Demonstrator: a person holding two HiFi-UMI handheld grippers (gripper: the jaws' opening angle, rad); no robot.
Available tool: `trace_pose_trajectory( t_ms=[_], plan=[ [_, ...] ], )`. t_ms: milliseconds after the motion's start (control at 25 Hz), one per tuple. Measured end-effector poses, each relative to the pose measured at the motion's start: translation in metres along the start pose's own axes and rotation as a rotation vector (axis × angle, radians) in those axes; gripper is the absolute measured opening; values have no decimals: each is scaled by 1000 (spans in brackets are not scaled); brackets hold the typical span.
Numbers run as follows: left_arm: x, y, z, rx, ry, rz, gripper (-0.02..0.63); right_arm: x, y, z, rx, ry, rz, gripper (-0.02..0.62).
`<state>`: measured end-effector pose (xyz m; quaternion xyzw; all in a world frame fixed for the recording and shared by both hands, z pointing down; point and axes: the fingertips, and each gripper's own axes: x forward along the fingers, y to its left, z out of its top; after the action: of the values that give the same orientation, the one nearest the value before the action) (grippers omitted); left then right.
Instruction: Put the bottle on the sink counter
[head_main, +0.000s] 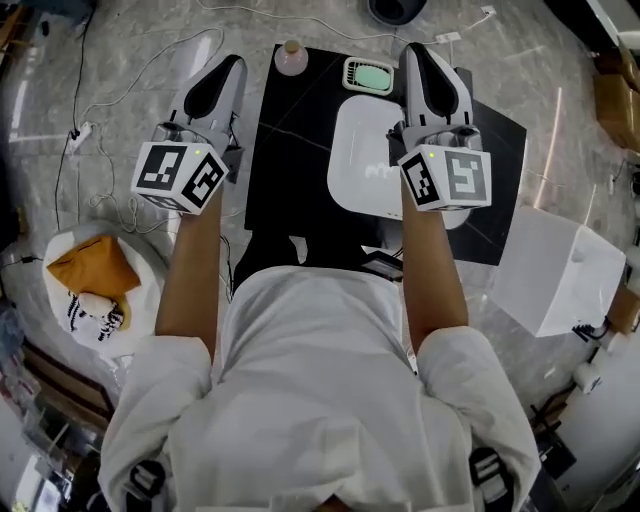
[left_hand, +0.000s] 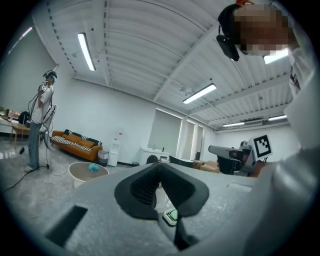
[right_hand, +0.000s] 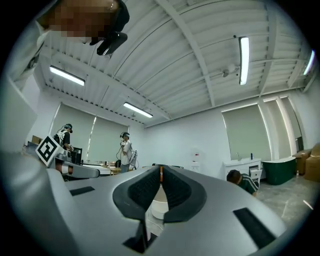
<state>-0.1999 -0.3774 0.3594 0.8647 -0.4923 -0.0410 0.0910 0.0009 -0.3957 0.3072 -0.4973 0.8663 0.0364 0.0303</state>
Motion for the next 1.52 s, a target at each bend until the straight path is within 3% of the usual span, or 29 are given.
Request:
trace_pose_trajectory(
  t_ms=[200, 360, 640, 1000, 1280, 1520],
  plan=[
    [-12, -35, 25, -11, -42, -7, 17, -37, -14, 42, -49, -35, 12, 18],
    [-27, -62, 42, 26, -67, 15, 17, -66, -29, 59, -75, -37, -1, 17],
    [-45, -94, 59, 84, -92, 72, 17, -122, -59, 50, -58, 14, -34, 15],
    [-75, -106, 39, 76, -34, 115, 17, -166, -74, 40, -33, 35, -79, 15],
    [-97, -124, 23, 72, -15, 42, 17, -190, -38, 28, -37, 73, -82, 15],
    [-146, -135, 4, 49, 4, -23, 17, -226, 28, 24, -48, 97, -70, 15]
  ],
)
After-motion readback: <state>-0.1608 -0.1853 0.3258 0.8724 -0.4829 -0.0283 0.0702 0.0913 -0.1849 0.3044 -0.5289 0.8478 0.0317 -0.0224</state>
